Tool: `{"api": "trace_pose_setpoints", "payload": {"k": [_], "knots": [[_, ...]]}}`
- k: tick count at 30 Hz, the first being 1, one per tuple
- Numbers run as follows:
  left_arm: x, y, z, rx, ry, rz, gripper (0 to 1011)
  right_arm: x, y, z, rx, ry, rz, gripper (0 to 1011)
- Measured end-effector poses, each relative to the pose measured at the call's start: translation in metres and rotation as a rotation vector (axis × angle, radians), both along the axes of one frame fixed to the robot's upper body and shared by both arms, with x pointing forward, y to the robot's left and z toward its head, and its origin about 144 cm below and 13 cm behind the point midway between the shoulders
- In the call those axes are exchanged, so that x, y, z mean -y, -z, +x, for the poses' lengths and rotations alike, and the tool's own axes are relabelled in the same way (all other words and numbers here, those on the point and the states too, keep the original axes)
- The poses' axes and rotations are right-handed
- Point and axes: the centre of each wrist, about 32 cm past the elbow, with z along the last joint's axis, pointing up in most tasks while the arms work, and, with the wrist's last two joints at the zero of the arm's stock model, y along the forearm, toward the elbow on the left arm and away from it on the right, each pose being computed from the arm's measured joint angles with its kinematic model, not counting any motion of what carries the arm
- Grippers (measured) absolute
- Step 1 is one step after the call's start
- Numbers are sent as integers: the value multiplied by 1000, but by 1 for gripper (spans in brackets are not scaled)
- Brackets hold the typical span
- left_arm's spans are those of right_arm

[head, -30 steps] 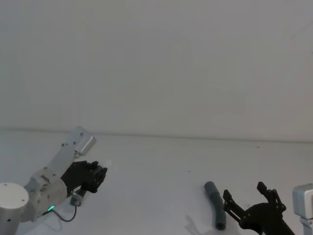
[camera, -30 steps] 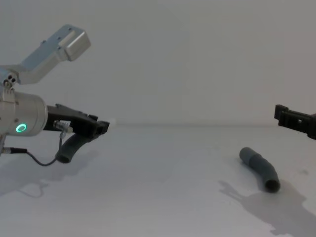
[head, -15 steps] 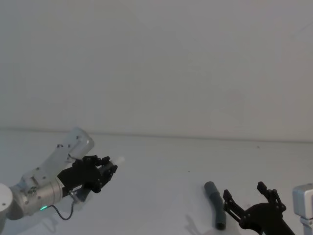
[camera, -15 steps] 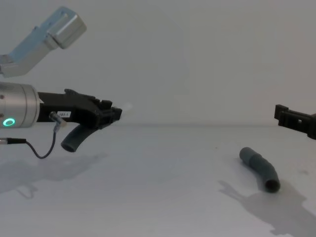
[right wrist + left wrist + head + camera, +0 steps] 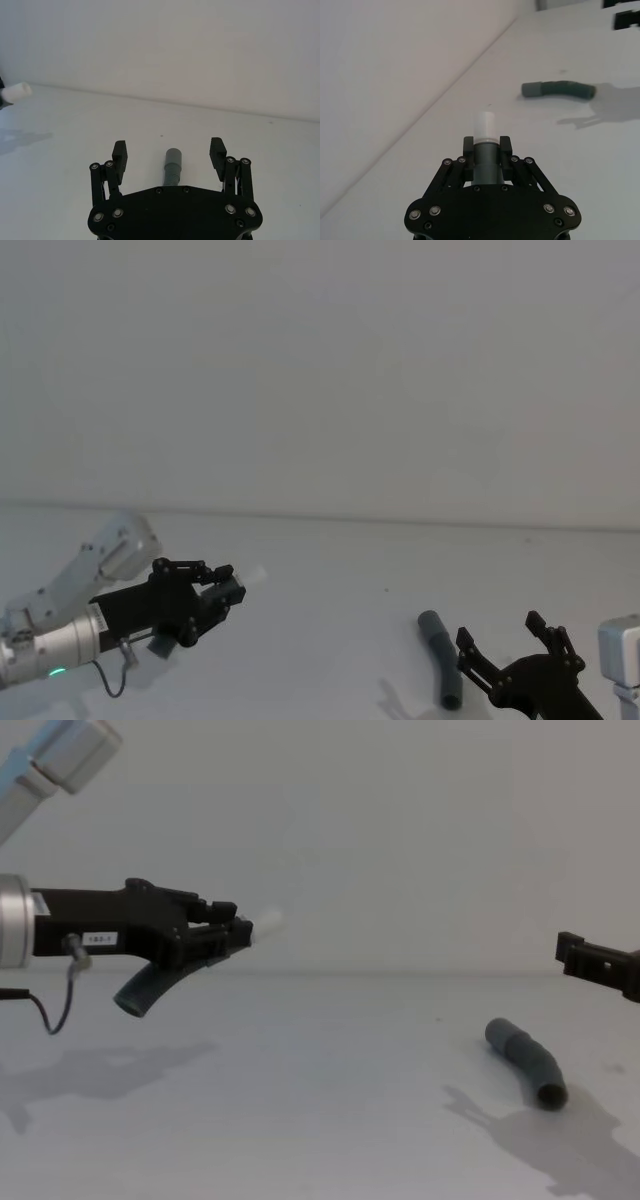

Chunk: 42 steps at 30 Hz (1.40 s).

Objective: Use both hands to pick up one end of the pipe from the table, align the ends, and insert them.

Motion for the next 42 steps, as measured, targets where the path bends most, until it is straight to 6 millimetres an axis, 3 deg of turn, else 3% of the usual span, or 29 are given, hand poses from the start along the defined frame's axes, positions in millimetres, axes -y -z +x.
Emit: {"api": "trace_pose_setpoints", "payload": {"k": [29,42], "knots": [[-15,-5,-1,66,133,2,274,-1,-1,1,0,0,3,1003],[-16,-6,-1,72,142,4,274,-20,-28,15,-38,-14,-13,1003]]}}
